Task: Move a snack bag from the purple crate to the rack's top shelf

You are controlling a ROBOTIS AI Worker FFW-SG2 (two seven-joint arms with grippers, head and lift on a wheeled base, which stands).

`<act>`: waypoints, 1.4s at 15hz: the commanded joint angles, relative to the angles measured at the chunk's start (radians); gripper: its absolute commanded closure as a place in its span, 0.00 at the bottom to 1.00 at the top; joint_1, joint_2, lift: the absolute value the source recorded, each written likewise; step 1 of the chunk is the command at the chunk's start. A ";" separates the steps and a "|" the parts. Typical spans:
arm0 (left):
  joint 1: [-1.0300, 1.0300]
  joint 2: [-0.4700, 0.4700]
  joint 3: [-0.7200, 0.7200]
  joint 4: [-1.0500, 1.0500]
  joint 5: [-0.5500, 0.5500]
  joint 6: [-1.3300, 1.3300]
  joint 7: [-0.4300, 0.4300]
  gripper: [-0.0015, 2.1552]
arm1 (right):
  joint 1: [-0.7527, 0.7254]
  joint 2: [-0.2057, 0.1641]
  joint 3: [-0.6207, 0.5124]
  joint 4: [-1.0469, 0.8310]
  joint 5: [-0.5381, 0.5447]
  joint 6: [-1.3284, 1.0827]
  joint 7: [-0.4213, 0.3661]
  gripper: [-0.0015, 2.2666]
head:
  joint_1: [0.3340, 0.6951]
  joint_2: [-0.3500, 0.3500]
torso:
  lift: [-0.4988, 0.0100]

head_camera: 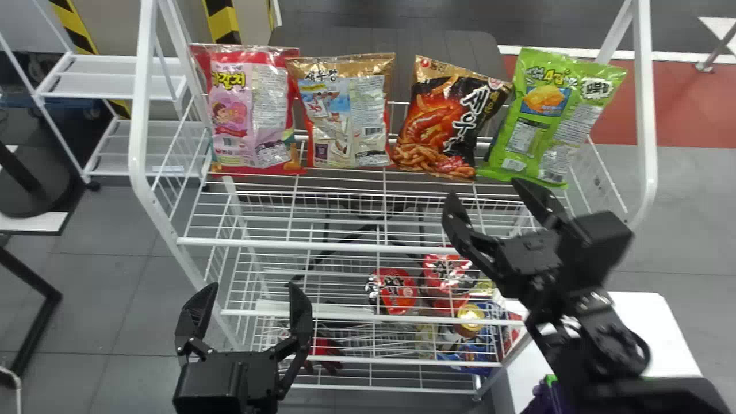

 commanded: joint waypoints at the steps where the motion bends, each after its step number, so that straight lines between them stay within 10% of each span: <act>1: 0.047 0.004 0.011 -0.054 -0.018 -0.003 0.003 0.04 | 0.120 0.001 -0.017 -0.079 -0.024 -0.048 0.008 0.06 | 1.00 0.50 | 0.98; 7: 0.103 0.012 -0.009 -0.096 -0.044 -0.033 0.043 0.04 | 0.337 -0.006 -0.055 -0.102 -0.083 -0.259 0.011 0.07 | 1.00 0.46 | 0.98; 13: 0.163 0.010 -0.011 -0.188 -0.113 0.006 0.091 0.04 | 0.461 -0.092 -0.074 -0.202 -0.119 -0.183 0.008 0.08 | 1.00 0.42 | 0.98; 21: 0.155 0.010 -0.007 -0.231 -0.116 0.046 0.086 0.04 | 0.473 -0.092 -0.067 -0.245 -0.124 -0.180 0.011 0.08 | 1.00 0.43 | 0.98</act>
